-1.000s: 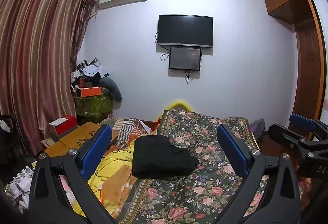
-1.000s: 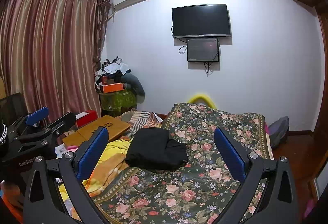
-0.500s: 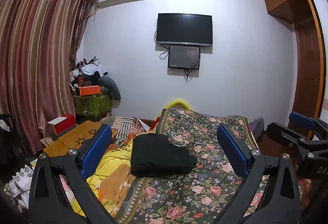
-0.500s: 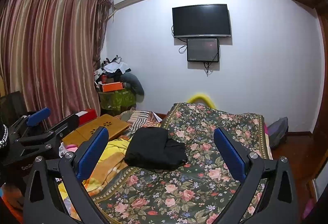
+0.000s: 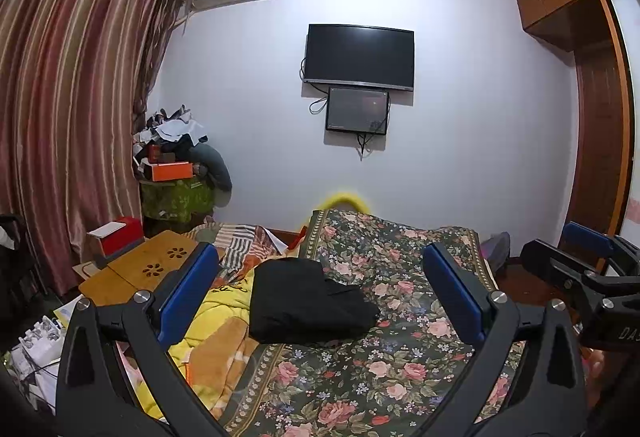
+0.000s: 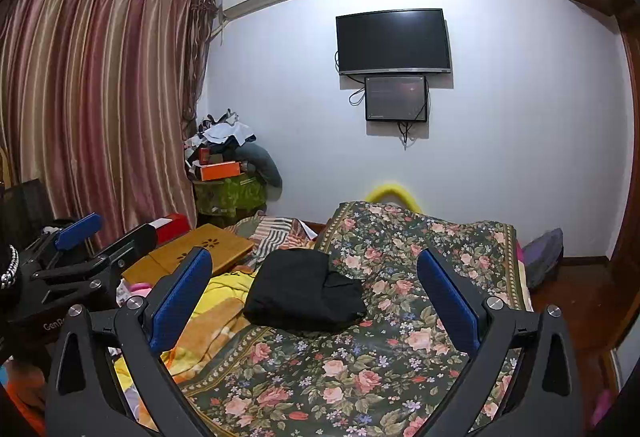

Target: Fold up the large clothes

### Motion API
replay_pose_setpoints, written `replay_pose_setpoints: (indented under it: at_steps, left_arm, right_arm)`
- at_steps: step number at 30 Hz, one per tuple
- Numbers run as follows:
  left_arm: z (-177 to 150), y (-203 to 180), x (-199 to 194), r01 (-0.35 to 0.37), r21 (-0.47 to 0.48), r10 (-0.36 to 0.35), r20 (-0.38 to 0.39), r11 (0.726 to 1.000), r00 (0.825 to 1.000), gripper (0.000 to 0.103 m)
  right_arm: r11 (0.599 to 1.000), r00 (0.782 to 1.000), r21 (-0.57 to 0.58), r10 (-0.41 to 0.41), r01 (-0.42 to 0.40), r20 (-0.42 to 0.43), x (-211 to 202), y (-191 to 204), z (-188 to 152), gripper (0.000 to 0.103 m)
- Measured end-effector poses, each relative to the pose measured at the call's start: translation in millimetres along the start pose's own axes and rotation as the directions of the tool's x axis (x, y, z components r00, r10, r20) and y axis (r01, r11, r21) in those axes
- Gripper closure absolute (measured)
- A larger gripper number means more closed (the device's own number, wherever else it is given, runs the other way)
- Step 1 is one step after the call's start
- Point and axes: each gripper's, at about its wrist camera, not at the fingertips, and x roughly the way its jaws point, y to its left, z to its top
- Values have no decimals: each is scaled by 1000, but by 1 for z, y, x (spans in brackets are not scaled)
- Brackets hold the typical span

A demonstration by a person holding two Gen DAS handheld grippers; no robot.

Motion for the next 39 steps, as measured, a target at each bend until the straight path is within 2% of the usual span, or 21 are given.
replay_pose_setpoints:
  at_steps: [21,39]
  left_arm:
    - [1,-8,1,35,3,-35,-7,999,999,0]
    - [-3,-17,1,44,32,-44,-12,998,999,0]
  right_arm:
    - [1000,1000,24,-6,6,23,-2,-9,-1,1]
    - [999,1000,42,-28,28,2,2,-13,-2,0]
